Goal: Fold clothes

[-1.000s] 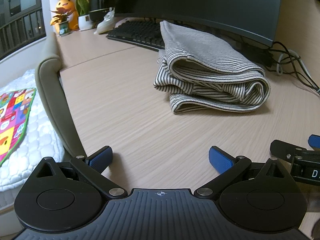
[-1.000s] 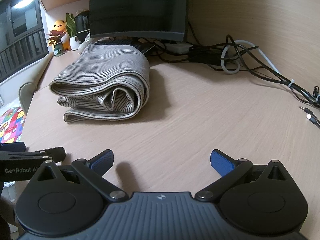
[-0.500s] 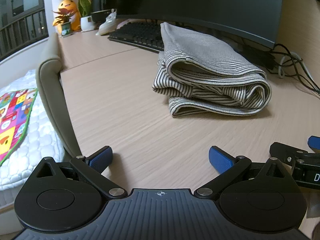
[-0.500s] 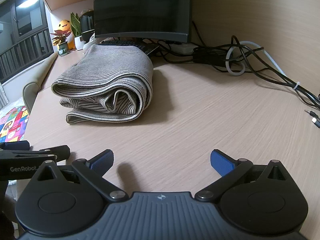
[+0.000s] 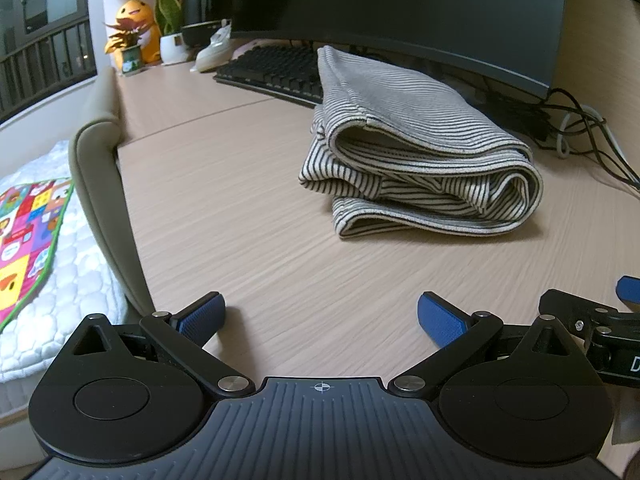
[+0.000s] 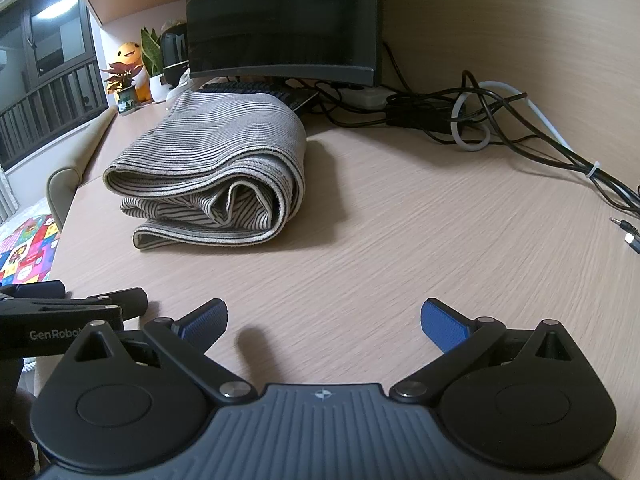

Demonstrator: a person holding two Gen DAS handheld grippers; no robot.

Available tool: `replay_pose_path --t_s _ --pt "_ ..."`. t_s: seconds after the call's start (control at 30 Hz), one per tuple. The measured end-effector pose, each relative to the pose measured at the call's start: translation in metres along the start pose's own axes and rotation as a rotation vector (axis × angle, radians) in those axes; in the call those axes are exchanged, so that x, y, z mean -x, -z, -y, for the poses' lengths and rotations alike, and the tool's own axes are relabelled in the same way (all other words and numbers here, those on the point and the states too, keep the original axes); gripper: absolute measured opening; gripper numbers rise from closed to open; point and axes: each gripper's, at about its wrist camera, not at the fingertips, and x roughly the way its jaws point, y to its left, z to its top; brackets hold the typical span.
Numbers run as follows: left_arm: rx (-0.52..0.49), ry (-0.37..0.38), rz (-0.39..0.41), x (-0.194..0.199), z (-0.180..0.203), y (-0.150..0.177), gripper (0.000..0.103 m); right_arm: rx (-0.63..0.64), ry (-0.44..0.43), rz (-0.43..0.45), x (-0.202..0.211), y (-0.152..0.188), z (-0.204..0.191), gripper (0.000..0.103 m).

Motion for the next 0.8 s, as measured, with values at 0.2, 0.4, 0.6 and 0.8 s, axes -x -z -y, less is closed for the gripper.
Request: replay_pose_path --t_s 0.2,0.4,0.6,0.8 --pt "-0.002 0.002 0.002 -0.0004 -0.0004 0.0003 0.103 -0.001 0.009 -0.001 -0.0019 -0.0018 0.0008 0.103" --pt "-0.006 0.008 0.003 -0.0004 -0.0006 0.0002 0.103 -0.012 0.002 0.003 -0.0035 -0.0036 0.0052 0.103" --pt "-0.009 0.013 0.003 -0.0002 -0.0013 -0.0002 0.103 -0.012 0.003 0.003 -0.0036 -0.0037 0.0048 0.103" --pt "-0.008 0.011 0.005 -0.0001 -0.0009 0.0002 0.103 -0.013 0.004 0.003 -0.0034 -0.0038 0.0048 0.103"
